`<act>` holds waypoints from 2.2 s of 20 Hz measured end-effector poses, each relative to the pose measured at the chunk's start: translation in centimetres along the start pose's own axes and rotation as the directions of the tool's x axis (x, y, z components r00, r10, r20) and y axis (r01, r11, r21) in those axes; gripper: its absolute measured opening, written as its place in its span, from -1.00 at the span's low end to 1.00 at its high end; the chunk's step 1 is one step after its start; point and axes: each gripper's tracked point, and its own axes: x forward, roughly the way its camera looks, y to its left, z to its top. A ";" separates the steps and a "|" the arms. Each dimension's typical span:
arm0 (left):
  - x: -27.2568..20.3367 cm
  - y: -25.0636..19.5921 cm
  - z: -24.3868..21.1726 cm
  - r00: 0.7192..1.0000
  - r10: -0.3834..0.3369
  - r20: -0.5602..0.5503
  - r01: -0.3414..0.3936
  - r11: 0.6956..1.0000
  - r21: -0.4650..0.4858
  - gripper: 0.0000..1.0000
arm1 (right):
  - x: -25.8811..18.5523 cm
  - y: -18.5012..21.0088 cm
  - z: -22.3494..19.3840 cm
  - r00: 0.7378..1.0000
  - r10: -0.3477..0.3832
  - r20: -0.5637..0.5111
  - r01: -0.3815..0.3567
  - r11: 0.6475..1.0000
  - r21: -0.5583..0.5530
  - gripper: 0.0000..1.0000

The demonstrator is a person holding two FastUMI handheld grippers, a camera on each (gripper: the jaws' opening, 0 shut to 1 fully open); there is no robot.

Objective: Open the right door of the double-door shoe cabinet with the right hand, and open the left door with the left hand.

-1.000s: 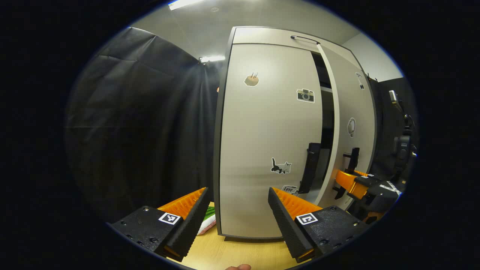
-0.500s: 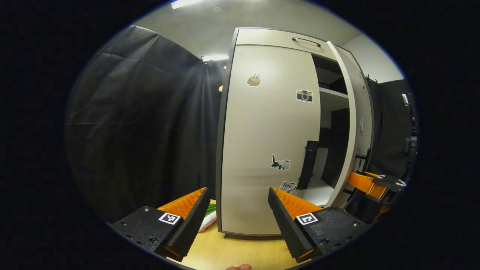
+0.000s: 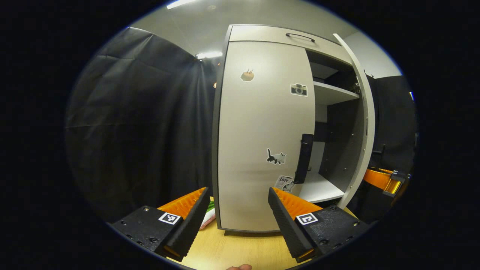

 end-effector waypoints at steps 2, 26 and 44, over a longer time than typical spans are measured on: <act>0.0 -0.8 -0.2 1.000 -0.021 -0.005 0.021 1.000 0.003 0.93 | -0.6 -0.6 0.0 1.000 -0.016 0.004 0.016 1.000 0.002 -0.78; 2.3 -9.3 -2.3 0.969 -0.239 -0.059 0.240 0.971 -0.005 0.93 | -6.0 -10.0 -0.7 0.932 -0.362 0.007 0.361 0.931 0.059 -0.82; 6.8 -11.9 -1.8 0.971 -0.230 -0.061 0.230 0.973 -0.016 0.93 | -6.8 -14.3 0.1 0.941 -0.337 0.020 0.338 0.941 -0.030 -0.91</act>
